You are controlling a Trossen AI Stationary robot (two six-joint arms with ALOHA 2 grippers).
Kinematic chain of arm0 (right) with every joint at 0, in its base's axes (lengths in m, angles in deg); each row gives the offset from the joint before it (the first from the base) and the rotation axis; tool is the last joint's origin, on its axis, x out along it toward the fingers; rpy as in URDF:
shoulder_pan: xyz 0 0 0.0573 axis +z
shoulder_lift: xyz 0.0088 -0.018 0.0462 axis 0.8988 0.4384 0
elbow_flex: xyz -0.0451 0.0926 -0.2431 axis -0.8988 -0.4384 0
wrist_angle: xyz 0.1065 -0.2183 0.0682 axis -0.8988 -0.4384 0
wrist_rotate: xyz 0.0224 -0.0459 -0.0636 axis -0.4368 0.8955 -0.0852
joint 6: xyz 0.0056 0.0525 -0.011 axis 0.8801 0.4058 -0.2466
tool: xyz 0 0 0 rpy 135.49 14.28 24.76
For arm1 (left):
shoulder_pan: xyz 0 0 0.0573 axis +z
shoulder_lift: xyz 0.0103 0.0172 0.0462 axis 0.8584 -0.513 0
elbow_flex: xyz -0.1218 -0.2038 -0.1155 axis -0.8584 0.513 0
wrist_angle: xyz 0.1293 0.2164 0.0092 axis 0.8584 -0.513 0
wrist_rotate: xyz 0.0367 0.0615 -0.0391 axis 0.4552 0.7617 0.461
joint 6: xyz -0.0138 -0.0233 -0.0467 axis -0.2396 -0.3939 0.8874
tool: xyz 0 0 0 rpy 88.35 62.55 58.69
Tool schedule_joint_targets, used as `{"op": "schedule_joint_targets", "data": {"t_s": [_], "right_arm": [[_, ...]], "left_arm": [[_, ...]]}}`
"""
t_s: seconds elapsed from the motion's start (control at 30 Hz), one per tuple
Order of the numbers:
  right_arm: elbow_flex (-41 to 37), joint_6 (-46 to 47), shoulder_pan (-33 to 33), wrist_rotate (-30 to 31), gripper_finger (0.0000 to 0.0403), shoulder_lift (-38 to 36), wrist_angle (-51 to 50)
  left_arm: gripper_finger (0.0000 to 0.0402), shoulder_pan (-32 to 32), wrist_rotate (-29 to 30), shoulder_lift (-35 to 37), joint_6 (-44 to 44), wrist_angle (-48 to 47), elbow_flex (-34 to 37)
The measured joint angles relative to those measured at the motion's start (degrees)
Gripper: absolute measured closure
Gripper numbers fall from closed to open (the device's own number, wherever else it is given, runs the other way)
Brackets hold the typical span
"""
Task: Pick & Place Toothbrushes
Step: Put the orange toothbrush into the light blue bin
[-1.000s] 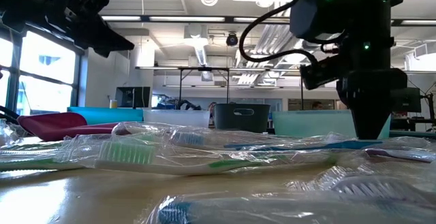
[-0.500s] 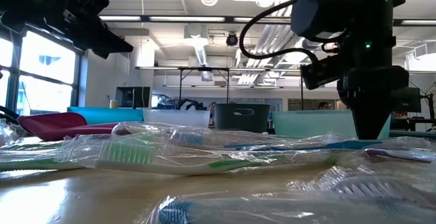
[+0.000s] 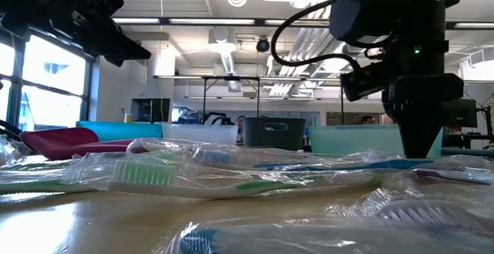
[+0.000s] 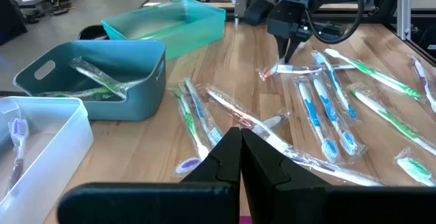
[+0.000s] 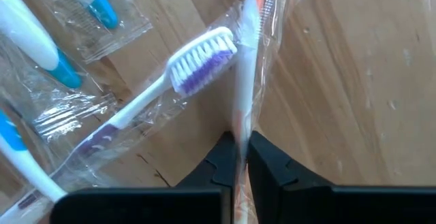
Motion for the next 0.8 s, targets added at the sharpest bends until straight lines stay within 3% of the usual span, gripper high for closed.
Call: {"op": "schedule_joint_targets", "data": {"t_s": [0.47,0.8], "right_arm": [[-0.18,-0.07,-1.46,2.27,0.0390,-11.79,-5.43],[1.08,-0.07,-6.11,16.85,0.0390,-24.76,-6.56]], "left_arm": [[0.0399,0.00,0.00,0.00,0.01,0.04,0.00],[0.0399,0.00,0.00,-0.02,0.13,0.14,0.00]]}}
